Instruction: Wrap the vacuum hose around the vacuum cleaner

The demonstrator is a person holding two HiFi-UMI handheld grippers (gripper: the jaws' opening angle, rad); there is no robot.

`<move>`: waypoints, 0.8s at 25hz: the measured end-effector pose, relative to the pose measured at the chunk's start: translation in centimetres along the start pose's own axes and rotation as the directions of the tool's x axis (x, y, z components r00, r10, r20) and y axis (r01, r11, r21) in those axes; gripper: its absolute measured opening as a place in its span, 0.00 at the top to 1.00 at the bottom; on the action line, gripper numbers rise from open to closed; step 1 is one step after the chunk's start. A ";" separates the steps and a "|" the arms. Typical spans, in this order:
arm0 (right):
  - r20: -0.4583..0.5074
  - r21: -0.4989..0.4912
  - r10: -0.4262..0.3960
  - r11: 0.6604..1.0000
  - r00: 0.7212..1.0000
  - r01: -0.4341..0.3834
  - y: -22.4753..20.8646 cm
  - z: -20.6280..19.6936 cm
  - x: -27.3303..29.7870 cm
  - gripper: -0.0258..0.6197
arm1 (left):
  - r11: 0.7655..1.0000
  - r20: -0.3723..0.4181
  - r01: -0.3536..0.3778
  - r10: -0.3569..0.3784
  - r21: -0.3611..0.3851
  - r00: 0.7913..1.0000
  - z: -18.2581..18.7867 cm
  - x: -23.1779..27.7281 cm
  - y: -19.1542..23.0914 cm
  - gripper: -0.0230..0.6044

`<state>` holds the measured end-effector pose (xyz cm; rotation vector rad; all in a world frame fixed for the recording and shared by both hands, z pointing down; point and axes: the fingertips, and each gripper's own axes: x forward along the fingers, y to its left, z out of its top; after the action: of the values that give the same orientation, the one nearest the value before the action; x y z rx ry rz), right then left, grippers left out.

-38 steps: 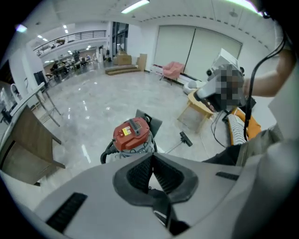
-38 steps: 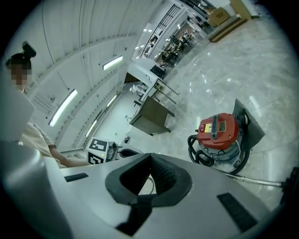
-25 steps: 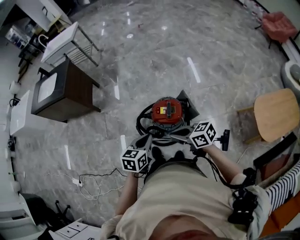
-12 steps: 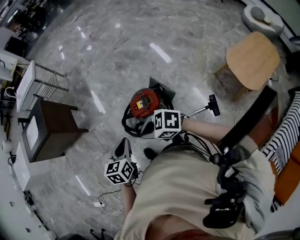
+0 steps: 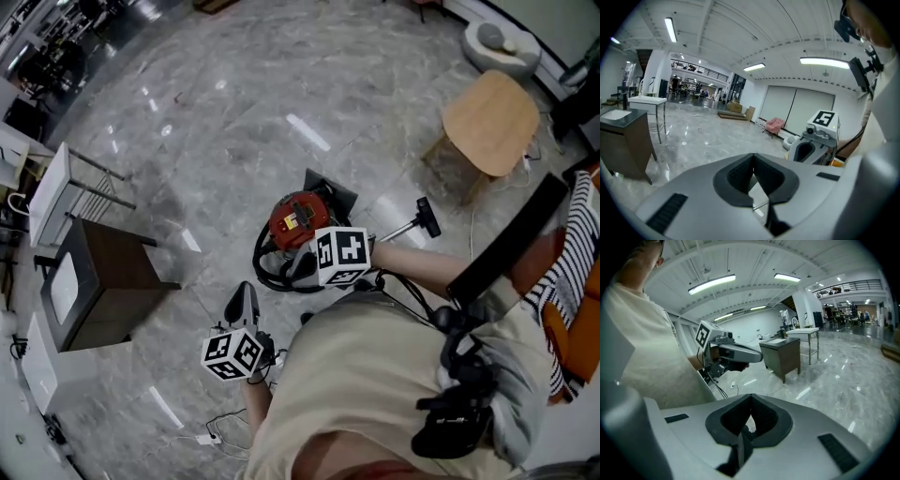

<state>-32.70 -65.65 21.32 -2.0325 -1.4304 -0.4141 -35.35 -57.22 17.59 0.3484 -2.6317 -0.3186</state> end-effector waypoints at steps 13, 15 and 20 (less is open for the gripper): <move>0.048 0.146 -0.077 0.987 0.996 0.069 4.3 6.5 7.3 0.96 | 0.964 0.048 0.266 -0.265 -0.007 0.963 -0.2 -3.9 5.3 0.95; 0.062 0.204 -0.105 0.975 0.993 0.090 4.8 6.4 7.3 0.96 | 0.942 0.024 0.334 -0.334 0.010 0.942 -0.5 -3.5 4.3 0.96; 0.068 0.309 -0.158 0.942 0.985 0.129 6.4 5.2 7.0 0.96 | 0.895 -0.029 0.446 -0.446 0.005 0.895 -1.5 -2.8 1.6 0.96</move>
<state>-24.71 -58.65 19.38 -1.7256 -1.5967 -0.1478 -32.53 -55.11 18.19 0.9604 -2.5017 -0.4417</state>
